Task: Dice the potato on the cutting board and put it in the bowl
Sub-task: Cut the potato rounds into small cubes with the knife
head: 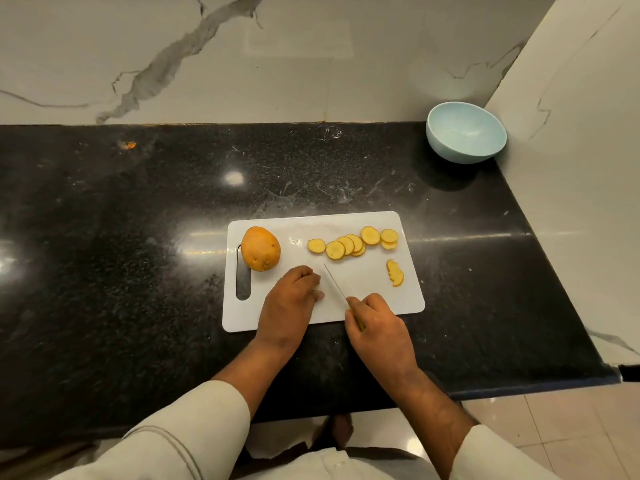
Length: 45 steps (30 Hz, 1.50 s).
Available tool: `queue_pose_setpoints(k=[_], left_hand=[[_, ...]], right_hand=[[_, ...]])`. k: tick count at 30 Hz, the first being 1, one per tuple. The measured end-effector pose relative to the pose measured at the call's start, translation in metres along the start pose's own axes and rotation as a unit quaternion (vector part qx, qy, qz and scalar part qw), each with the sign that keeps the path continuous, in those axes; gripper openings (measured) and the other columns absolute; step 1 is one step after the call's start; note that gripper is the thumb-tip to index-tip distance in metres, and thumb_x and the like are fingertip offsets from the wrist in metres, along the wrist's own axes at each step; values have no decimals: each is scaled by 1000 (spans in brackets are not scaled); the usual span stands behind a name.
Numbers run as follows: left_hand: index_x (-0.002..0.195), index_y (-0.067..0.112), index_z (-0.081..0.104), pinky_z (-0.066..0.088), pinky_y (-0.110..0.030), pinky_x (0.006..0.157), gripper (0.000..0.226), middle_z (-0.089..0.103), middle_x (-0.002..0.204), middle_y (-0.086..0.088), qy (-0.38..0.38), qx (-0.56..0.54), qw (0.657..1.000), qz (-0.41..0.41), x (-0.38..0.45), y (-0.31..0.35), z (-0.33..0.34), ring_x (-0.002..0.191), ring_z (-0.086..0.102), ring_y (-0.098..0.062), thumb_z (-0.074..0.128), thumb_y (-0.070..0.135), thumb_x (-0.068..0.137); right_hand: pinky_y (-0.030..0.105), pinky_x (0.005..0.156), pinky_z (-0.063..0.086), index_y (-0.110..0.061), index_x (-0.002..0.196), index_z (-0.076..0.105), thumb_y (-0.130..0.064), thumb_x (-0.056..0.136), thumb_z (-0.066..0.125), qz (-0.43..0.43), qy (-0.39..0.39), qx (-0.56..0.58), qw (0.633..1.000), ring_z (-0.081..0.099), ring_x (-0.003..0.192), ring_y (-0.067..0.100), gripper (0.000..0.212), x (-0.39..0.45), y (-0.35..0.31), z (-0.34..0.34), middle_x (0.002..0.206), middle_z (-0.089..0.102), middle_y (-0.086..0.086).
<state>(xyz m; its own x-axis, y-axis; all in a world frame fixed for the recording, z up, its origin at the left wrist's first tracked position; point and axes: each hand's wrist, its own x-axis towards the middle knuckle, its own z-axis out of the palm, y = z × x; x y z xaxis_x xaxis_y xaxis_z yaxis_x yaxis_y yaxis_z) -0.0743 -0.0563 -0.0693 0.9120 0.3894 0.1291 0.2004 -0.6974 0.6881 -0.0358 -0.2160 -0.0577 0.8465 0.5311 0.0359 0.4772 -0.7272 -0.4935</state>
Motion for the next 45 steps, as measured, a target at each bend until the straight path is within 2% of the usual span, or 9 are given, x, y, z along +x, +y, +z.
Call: queue_pose_setpoints(k=[3, 6, 9, 16, 21, 29, 36, 40, 45], left_hand=[[109, 11, 72, 42, -19, 95, 22, 68, 113, -1, -1, -35, 999, -27, -4, -1, -4, 105, 59, -14, 67, 9, 87], [101, 11, 73, 44, -22, 87, 16, 68, 102, 0, 32, -43, 996, -69, 2, -1, -10, 96, 58, -15, 69, 12, 85], [104, 11, 72, 45, -27, 86, 19, 62, 98, 1, 14, -24, 994, -106, 9, -3, -11, 96, 55, -16, 69, 16, 86], [100, 10, 74, 44, -28, 80, 17, 59, 93, -1, -21, 23, 996, -80, 17, 5, -11, 89, 52, -15, 67, 19, 88], [104, 9, 74, 43, -23, 75, 18, 57, 89, 1, -21, 19, 994, -103, 23, 8, -9, 84, 53, -14, 68, 12, 87], [106, 4, 72, 36, -20, 76, 21, 57, 94, -2, 5, 25, 994, -109, 14, 10, -5, 89, 46, -13, 64, 14, 90], [95, 5, 71, 43, -31, 72, 18, 58, 98, -11, -58, 132, 986, -86, 30, 20, -10, 90, 54, -24, 56, 12, 92], [94, 3, 71, 44, -31, 75, 13, 57, 100, -10, -59, 102, 986, -119, 33, 19, -11, 93, 56, -25, 62, 12, 89], [92, 6, 73, 42, -27, 70, 11, 53, 91, -3, -63, 72, 985, -142, 32, 16, -12, 87, 56, -21, 66, 13, 86]], right_hand=[[30, 71, 54, -12, 128, 61, -26, 98, 52, 0, -5, 3, 1000, 57, 83, 15, 34, 0, -2, -2, 98, 56, 2], [29, 73, 54, -10, 126, 62, -24, 97, 54, -1, 3, 10, 1000, 58, 84, 15, 33, 1, -7, -4, 98, 57, 4], [30, 75, 54, -9, 123, 63, -23, 97, 53, 2, -2, 9, 1000, 58, 87, 16, 30, 2, -12, -4, 100, 58, 4], [29, 72, 52, -12, 115, 63, -26, 99, 47, 3, -21, -20, 1000, 56, 80, 15, 27, 6, -22, 3, 95, 57, 2], [28, 66, 52, -15, 141, 46, -25, 100, 44, 8, -39, -27, 999, 57, 79, 17, 42, 6, -26, 8, 100, 56, 4], [29, 59, 46, -10, 142, 45, -23, 101, 44, 3, -61, -62, 996, 59, 74, 21, 43, 3, -31, 12, 101, 54, 6], [33, 47, 50, 2, 129, 56, -6, 90, 62, -36, -53, -92, 994, 60, 59, 26, 41, 2, -36, 12, 91, 61, 12], [32, 39, 51, 4, 120, 62, -2, 77, 76, -49, -47, -124, 990, 60, 51, 23, 46, 0, -39, 14, 86, 63, 11], [37, 51, 51, 4, 128, 54, -1, 87, 61, -50, -83, -124, 988, 62, 64, 30, 41, 13, -40, 15, 100, 60, 15]])
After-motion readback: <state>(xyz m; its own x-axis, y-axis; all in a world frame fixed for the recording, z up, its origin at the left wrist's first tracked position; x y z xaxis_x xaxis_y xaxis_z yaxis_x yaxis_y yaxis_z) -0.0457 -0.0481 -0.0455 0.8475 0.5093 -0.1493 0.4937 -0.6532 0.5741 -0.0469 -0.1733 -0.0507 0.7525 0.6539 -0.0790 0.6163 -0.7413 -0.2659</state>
